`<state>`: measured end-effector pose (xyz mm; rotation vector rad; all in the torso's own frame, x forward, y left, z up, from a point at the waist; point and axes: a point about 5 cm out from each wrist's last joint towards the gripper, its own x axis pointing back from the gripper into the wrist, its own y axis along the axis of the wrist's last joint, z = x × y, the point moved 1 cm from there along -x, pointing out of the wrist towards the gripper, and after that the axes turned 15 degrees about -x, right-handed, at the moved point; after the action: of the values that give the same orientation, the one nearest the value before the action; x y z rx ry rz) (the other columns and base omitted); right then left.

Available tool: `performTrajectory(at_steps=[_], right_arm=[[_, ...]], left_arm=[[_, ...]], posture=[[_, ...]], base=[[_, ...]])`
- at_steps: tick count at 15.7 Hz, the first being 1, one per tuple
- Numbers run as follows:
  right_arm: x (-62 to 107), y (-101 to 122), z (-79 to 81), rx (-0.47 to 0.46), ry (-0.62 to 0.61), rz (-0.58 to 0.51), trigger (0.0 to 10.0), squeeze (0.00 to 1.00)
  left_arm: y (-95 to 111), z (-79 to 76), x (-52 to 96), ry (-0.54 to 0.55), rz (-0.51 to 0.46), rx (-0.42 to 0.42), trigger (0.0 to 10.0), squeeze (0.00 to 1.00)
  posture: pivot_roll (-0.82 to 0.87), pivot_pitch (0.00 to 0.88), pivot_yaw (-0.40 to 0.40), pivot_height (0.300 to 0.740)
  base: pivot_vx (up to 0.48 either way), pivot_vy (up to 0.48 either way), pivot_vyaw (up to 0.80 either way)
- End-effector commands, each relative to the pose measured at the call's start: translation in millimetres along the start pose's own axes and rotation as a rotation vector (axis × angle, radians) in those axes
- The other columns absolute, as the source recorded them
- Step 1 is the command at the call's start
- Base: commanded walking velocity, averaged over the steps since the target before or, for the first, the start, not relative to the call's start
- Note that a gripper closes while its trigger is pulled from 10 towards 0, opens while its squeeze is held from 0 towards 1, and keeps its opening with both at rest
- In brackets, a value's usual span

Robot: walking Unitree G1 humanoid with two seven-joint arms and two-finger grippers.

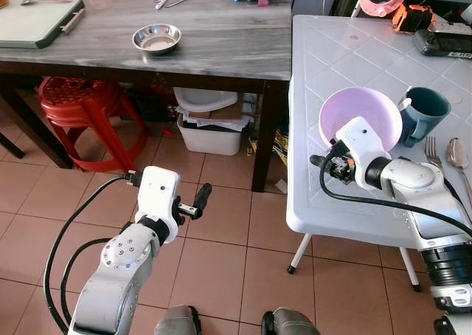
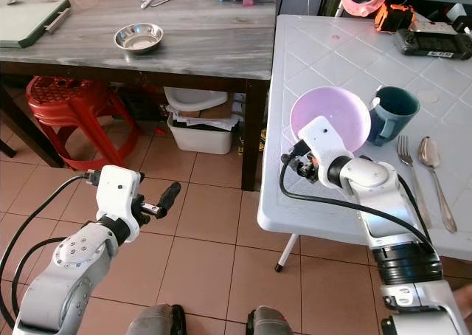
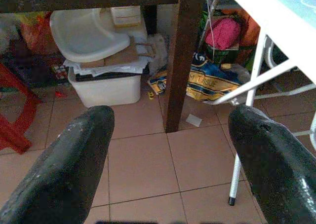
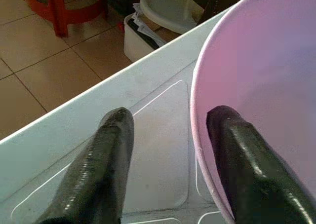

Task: Setting the table

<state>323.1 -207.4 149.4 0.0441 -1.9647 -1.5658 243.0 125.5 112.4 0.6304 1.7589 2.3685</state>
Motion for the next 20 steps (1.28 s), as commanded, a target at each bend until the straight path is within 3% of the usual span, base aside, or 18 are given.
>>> performTrajectory(at_steps=[1, 20], right_arm=[[1.4, -4.6, -2.0, -0.002, 0.007, 0.028, 0.0, 0.00], [-1.8, 1.1, -2.0, 0.046, -0.034, -0.060, 0.0, 0.00]], left_arm=[[1.2, 0.3, 1.4, -0.003, 0.005, -0.009, 10.0, 0.00], [2.3, 4.6, -12.3, 0.043, -0.003, 0.004, 10.0, 0.00]], posture=[[0.02, 0.117, 0.030, 0.740], [0.01, 0.054, 0.011, 0.740]], base=[[0.000, 0.000, 0.00], [0.000, 0.000, 0.00]])
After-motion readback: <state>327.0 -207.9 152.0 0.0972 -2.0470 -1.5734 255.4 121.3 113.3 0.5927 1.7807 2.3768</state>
